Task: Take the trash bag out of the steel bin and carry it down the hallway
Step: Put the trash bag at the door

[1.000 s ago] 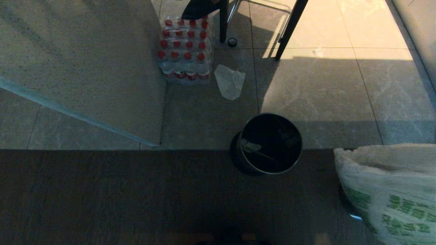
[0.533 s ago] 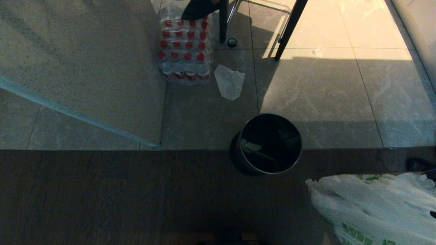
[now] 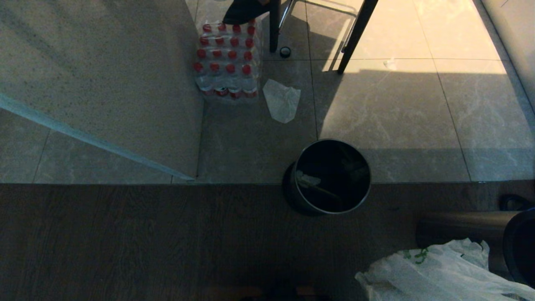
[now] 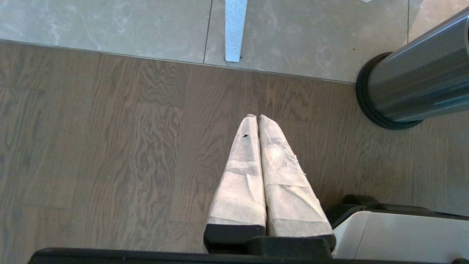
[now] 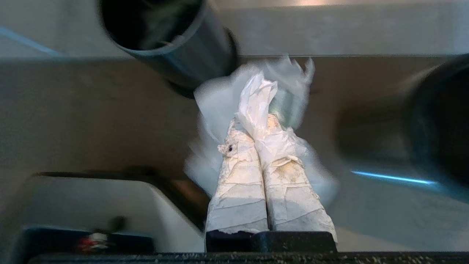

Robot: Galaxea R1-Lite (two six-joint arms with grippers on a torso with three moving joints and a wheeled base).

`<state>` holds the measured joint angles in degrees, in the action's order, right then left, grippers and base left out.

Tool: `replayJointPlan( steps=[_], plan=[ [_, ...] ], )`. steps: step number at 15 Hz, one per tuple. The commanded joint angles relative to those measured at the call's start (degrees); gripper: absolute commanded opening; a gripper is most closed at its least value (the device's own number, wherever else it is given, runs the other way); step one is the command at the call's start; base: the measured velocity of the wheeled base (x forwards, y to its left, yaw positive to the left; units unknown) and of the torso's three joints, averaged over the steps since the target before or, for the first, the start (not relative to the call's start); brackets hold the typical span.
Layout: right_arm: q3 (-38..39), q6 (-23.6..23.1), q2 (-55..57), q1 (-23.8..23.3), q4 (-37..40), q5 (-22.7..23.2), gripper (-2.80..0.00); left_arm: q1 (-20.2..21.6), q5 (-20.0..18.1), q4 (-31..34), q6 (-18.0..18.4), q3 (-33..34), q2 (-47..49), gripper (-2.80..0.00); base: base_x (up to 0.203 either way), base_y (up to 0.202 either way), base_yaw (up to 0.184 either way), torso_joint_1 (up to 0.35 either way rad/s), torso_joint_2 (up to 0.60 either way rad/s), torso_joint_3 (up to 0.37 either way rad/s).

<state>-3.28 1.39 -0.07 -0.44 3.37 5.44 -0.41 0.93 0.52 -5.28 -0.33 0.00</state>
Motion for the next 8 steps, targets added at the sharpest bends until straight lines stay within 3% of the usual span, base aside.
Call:
replayJointPlan(
  steps=[1, 2, 8],
  plan=[
    [0.2, -1.0, 0.0, 0.0, 0.5, -3.4, -2.8, 0.0, 0.0, 0.1, -0.1, 0.0, 0.0, -2.8, 0.0, 0.0, 0.0, 0.0, 0.0, 0.0],
    [1.2, -0.7, 0.0, 0.0, 0.6, -6.9, -2.8, 0.0, 0.0, 0.0, -0.1, 0.0, 0.0, -2.8, 0.0, 0.0, 0.0, 0.0, 0.0, 0.0],
    [1.8, -1.1, 0.0, 0.0, 0.1, -5.9, -2.8, 0.0, 0.0, 0.0, -0.1, 0.0, 0.0, -2.8, 0.0, 0.0, 0.0, 0.0, 0.0, 0.0]
  ],
)
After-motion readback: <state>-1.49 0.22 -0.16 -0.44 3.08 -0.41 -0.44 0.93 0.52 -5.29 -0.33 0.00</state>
